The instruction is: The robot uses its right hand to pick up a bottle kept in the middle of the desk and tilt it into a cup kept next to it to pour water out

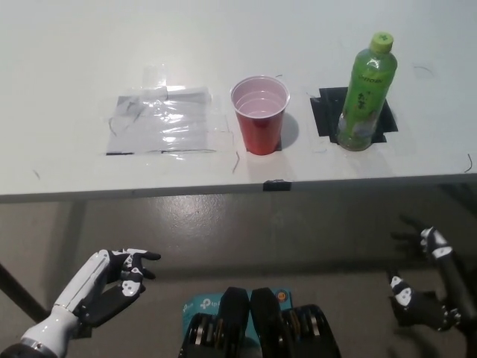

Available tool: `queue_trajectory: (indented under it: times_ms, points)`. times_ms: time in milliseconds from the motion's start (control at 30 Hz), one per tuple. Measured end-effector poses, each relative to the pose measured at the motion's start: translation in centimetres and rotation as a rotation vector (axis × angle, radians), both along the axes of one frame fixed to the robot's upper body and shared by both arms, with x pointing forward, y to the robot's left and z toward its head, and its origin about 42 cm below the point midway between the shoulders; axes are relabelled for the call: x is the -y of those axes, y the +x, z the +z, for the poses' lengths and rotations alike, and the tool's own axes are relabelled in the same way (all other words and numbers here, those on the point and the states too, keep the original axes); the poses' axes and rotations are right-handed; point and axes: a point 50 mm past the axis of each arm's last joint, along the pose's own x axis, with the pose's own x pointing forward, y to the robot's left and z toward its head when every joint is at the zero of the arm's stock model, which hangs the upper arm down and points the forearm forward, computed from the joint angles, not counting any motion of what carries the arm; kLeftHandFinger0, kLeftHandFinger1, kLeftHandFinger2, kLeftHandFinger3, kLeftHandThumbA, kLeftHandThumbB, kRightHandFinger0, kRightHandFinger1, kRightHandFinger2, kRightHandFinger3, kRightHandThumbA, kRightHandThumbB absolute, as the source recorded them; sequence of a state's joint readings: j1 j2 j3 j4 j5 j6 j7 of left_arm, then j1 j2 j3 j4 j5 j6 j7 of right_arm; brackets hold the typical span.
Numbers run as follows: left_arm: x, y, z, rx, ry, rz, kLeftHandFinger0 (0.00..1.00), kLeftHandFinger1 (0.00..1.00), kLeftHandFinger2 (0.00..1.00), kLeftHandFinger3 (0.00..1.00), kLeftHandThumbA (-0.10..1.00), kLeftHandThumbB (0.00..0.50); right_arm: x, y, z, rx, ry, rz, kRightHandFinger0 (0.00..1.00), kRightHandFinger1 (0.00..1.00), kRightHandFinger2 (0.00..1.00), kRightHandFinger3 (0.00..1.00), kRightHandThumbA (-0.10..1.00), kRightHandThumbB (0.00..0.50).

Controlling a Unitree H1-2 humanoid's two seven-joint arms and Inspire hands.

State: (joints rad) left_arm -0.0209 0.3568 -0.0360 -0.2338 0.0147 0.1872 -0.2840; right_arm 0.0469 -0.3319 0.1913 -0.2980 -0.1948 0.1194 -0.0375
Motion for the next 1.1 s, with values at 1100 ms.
queue_trajectory:
  times_ms: [1100]
  points:
    - [-0.3,-0.2,0.2,0.0,0.015,-0.019,0.5,0.57,0.7,0.78,1.0,0.369,1.5,0.4,0.1,-0.015,0.086,0.021,0.36,0.44,0.68,0.99,0.24,0.2]
